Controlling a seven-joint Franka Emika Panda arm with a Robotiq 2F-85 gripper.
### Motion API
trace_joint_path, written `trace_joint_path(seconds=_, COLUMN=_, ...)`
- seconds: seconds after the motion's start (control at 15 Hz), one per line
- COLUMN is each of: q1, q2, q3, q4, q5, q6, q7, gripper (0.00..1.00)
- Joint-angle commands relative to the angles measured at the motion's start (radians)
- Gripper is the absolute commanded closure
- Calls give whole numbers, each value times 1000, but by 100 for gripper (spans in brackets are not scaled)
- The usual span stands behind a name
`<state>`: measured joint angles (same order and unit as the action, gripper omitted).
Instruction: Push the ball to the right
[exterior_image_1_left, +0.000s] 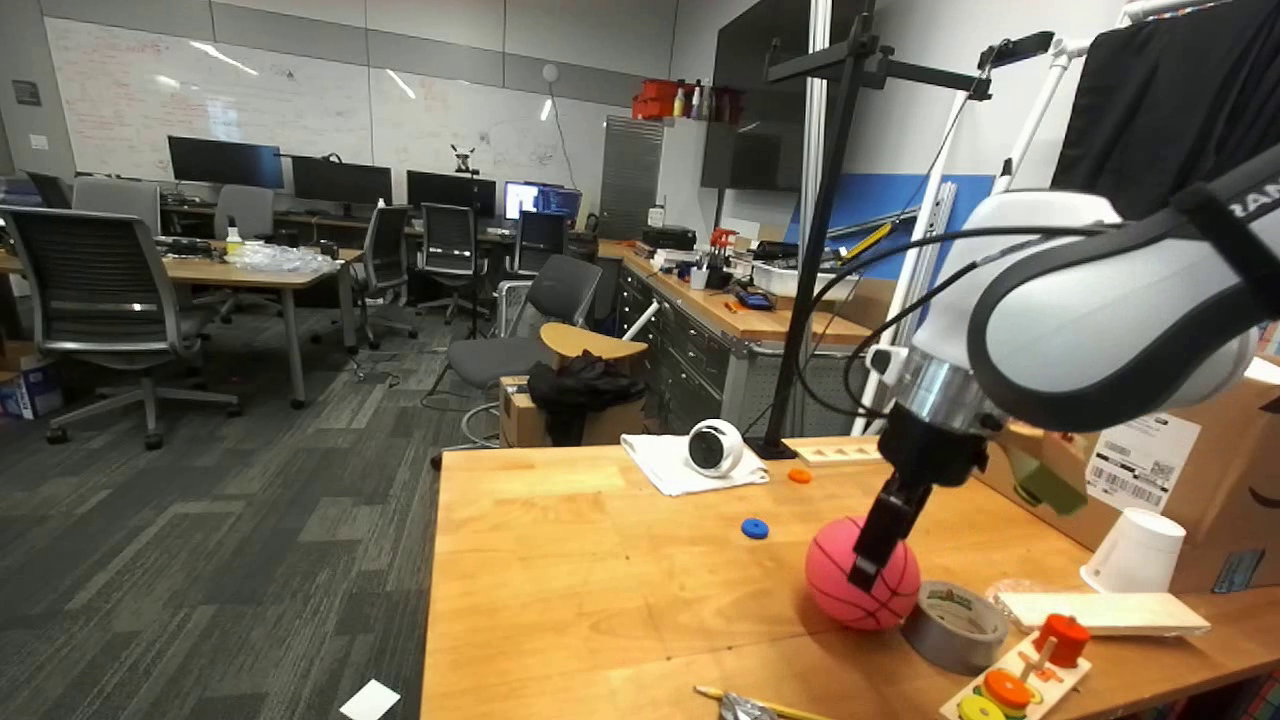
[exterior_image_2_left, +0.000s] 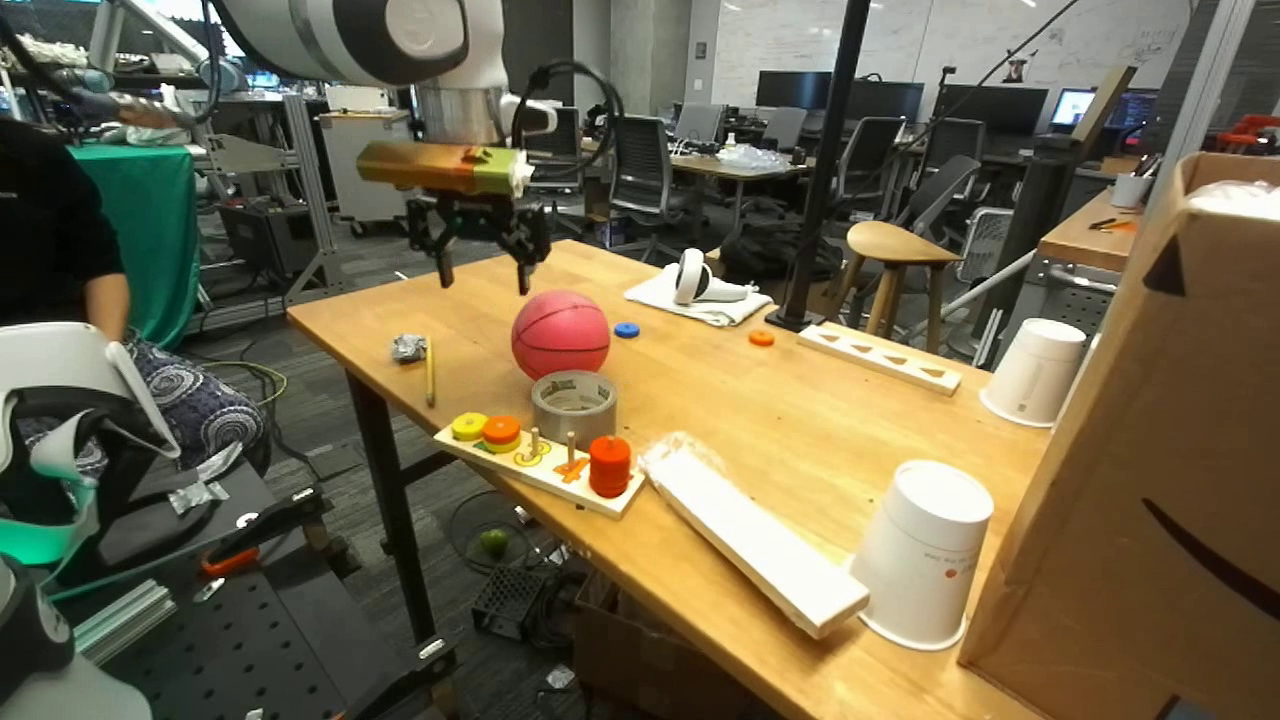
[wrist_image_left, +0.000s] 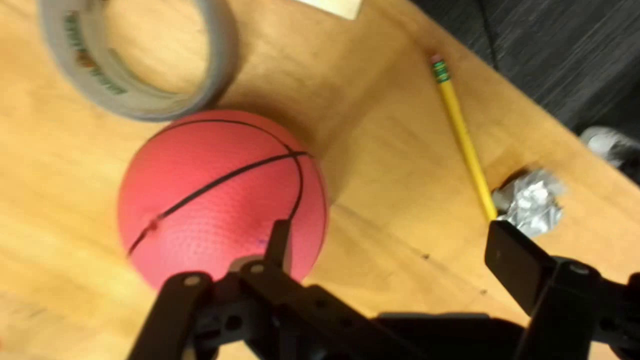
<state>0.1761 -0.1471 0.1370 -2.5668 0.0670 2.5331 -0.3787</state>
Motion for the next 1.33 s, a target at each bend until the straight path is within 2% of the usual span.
trace_joint_path(seconds=0.0, q1=-54, q2=-116, q3=0, q4=9, q5=-184, q6=25, q7=149, gripper=0)
trace_joint_path(seconds=0.13, q1=-92, q2=-132, q3=34, q4=-15, q5=-302, q6=86, q7=305, gripper=0)
trace_joint_path(seconds=0.2, q1=-134, q2=-142, q3=83, q4=-24, q5=-352, q6=73, q7=382, gripper=0)
trace_joint_path(seconds=0.27, q1=-95, q2=-137, q3=70, q4=-19, q5=-353, q6=34, q7=415, gripper=0)
trace_joint_path(seconds=0.47, q1=-39, q2=-95, q3=86, q4=-26, q5=-269, q6=53, q7=447, gripper=0)
trace_joint_path(seconds=0.73, q1=56, q2=-27, q3=59, q4=-17, q5=-40, q6=150, q7=376, gripper=0)
trace_joint_path(seconds=0.93, q1=133, q2=34, q3=23, q4=-25, q5=209, q6=297, q7=206, gripper=0)
trace_joint_path(seconds=1.0, q1=239, q2=72, q3=-61, q4=-5, q5=292, q6=323, q7=159, gripper=0)
trace_joint_path(seconds=1.13, q1=387, q2=91, q3=-167, q4=38, q5=466, q6=293, q7=40, gripper=0)
trace_joint_path(seconds=1.2, q1=423, q2=83, q3=-196, q4=58, q5=551, q6=235, q7=-52, gripper=0)
trace_joint_path(seconds=1.27, q1=431, q2=84, q3=-193, q4=67, q5=636, q6=192, q7=-137, gripper=0)
